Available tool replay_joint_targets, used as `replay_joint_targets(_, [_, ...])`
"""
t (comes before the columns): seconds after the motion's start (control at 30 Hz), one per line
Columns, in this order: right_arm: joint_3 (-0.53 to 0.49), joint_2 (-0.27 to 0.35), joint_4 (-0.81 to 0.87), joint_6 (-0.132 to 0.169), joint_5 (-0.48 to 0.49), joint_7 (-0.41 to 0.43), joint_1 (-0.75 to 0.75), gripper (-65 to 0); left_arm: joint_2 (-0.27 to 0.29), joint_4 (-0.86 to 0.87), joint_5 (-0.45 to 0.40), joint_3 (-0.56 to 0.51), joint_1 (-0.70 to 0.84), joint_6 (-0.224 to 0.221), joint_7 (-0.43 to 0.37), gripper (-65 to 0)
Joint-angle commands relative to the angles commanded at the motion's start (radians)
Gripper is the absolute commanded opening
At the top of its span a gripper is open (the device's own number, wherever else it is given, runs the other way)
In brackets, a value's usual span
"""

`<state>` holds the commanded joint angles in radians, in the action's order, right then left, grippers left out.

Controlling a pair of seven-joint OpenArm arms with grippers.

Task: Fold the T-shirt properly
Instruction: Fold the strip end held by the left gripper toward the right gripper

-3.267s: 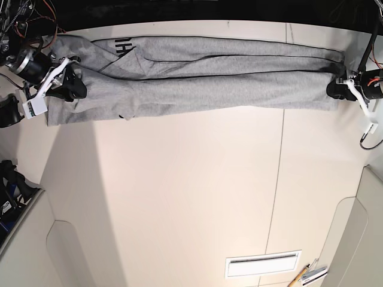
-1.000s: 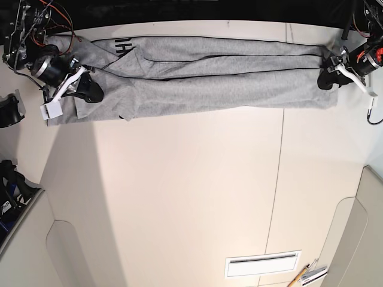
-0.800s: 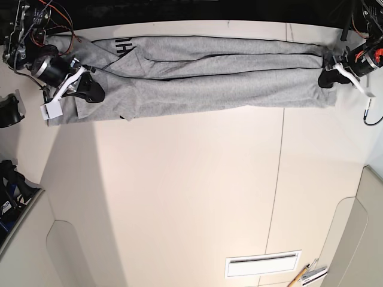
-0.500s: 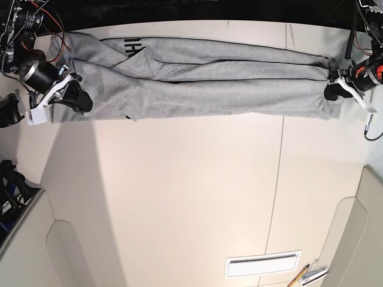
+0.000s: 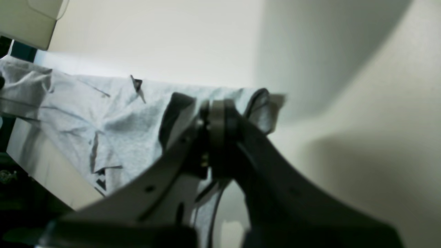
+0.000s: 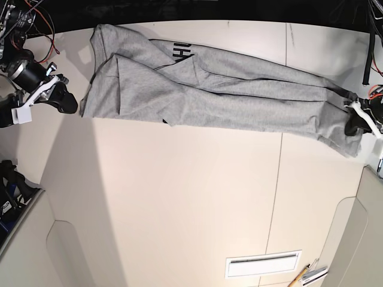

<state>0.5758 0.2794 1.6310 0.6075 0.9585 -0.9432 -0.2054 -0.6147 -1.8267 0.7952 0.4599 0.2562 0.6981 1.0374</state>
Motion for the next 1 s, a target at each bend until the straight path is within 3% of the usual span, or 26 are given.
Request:
replay_joint_targets(0.23, [0.0, 0.0, 0.0, -0.001, 0.008, -0.016, 0.0, -65.0, 0.109, -0.132, -0.042, -0.246, 0.025, 0.0, -0.003, -65.0])
replay_joint_targets(0.37, [0.0, 0.0, 0.0, 0.0, 0.038, -0.051, 0.0, -64.3, 0.141, -0.13, -0.144, -0.39, 0.024, -0.009, -0.051, -65.0])
replay_joint_targets(0.5, [0.0, 0.0, 0.0, 0.0, 0.049, -0.08, -0.003, -50.5, 0.141, -0.13, -0.21, -0.476, 0.024, -0.01, -0.1, -64.6])
replay_joint_targets(0.6, [0.0, -0.003, 0.0, 0.001, 0.035, -0.086, -0.018, -36.5, 0.141, -0.13, -0.208, -0.499, 0.024, -0.011, -0.104, -40.5])
replay_joint_targets(0.67, [0.0, -0.019, 0.0, 0.0, 0.028, -0.086, -0.031, -29.7, 0.141, -0.13, -0.208, -0.499, 0.025, -0.011, -0.141, -30.8])
replay_joint_targets(0.8, [0.0, -0.068, -0.003, -0.001, 0.031, -0.087, -0.071, -27.7, 0.148, -0.13, -0.112, -0.499, 0.024, -0.01, -0.181, -29.5])
replay_joint_targets(1.0, [-0.002, -0.097, -0.01, -0.001, 0.048, -0.105, -0.092, -27.7, 0.236, -0.13, -0.044, -0.499, 0.024, -0.006, -0.179, -29.5])
